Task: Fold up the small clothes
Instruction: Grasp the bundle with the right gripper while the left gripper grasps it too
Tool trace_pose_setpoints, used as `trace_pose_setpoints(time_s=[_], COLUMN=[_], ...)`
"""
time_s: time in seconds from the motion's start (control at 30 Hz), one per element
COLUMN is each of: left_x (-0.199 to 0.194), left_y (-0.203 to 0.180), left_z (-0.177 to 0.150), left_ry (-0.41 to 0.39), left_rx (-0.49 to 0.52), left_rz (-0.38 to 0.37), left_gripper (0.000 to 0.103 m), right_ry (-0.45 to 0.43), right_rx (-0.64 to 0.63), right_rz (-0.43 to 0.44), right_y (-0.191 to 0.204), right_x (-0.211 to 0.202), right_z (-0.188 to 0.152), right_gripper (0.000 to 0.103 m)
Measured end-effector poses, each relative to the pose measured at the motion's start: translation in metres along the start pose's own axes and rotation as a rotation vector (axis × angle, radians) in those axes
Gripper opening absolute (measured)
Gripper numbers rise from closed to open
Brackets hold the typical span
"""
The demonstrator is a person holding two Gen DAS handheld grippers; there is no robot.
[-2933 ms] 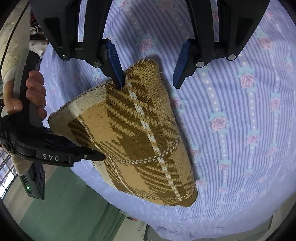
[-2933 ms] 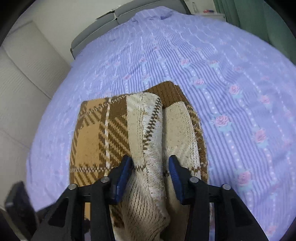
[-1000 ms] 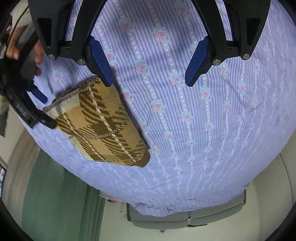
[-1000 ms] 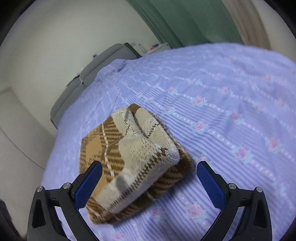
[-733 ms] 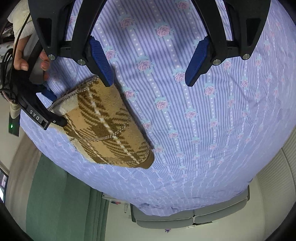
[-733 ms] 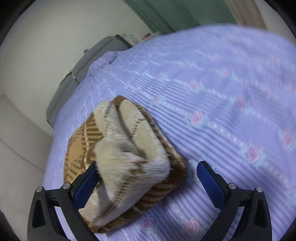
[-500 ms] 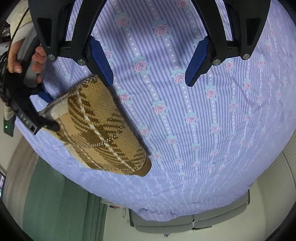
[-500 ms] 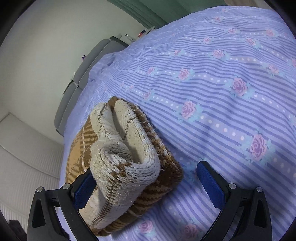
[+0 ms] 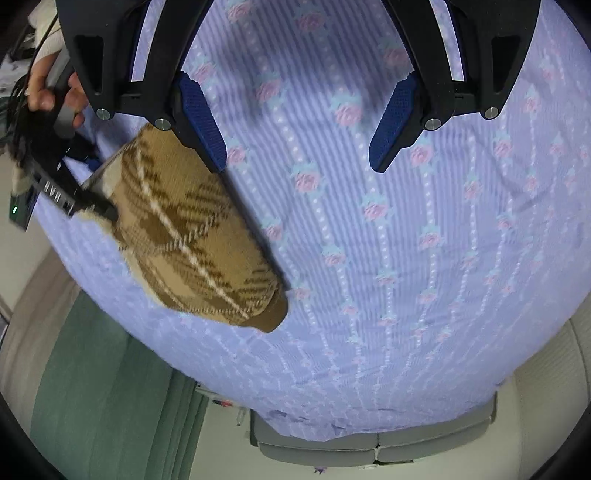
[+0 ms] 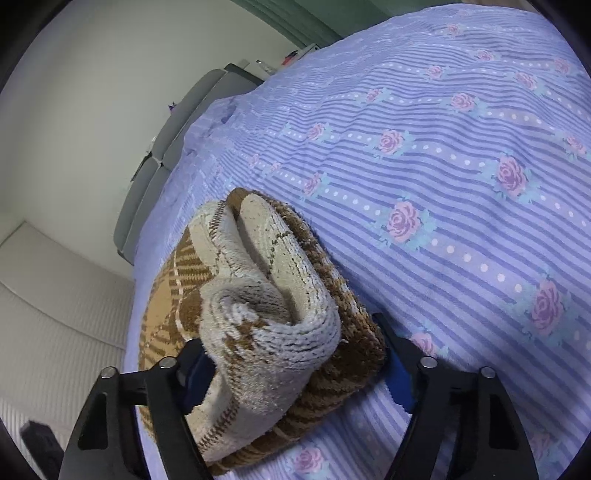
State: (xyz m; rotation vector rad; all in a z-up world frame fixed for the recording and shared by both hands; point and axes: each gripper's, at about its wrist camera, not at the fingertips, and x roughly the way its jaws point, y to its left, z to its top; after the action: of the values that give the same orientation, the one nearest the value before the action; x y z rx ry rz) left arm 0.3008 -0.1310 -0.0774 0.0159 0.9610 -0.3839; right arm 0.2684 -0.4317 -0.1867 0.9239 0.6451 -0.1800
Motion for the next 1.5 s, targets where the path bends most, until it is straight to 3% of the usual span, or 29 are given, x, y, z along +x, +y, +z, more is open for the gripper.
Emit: trace_pose_setpoints(time_s=[0.07, 0.2, 0.4, 0.7, 0.93, 1.07, 1.17, 1.3, 1.5], left_x=[0.006, 0.026, 0.065, 0.126, 0.145, 0.131, 0.120, 0.097, 0.059], left_y=[0.000, -0.002, -0.002, -0.010, -0.021, -0.034, -0.041, -0.048, -0.048], left_z=[0.011, 0.035, 0.071, 0.091, 0.090, 0.091, 0.093, 0.094, 0.093], left_ry=[0.015, 0.049, 0.149, 0.269, 0.278, 0.250, 0.221, 0.166, 0.117], left_rx=[0.002, 0.012, -0.080, -0.171, -0.157, -0.082, -0.037, 0.016, 0.048], left_rz=[-0.070, -0.140, -0.331, -0.495, -0.451, -0.387, -0.355, -0.330, -0.326], left_gripper=[0.080, 0.080, 0.080, 0.080, 0.078, 0.069, 0.065, 0.063, 0.060], right_ry=[0.001, -0.006, -0.029, -0.040, -0.043, -0.043, -0.047, -0.062, -0.080], right_rx=[-0.018, -0.042, -0.125, -0.152, -0.148, -0.143, -0.178, -0.262, -0.287], right_rz=[0.005, 0.003, -0.036, -0.028, -0.052, -0.078, -0.113, -0.164, -0.151], right_y=[-0.002, -0.004, 0.003, -0.001, 0.003, 0.009, 0.024, 0.046, 0.063], right_x=[-0.006, -0.009, -0.013, -0.014, -0.013, -0.015, -0.021, -0.033, -0.061], right_z=[-0.004, -0.008, -0.015, -0.019, -0.018, -0.019, -0.021, -0.026, -0.035], right_gripper=[0.069, 0.066, 0.066, 0.066, 0.066, 0.067, 0.060, 0.054, 0.052])
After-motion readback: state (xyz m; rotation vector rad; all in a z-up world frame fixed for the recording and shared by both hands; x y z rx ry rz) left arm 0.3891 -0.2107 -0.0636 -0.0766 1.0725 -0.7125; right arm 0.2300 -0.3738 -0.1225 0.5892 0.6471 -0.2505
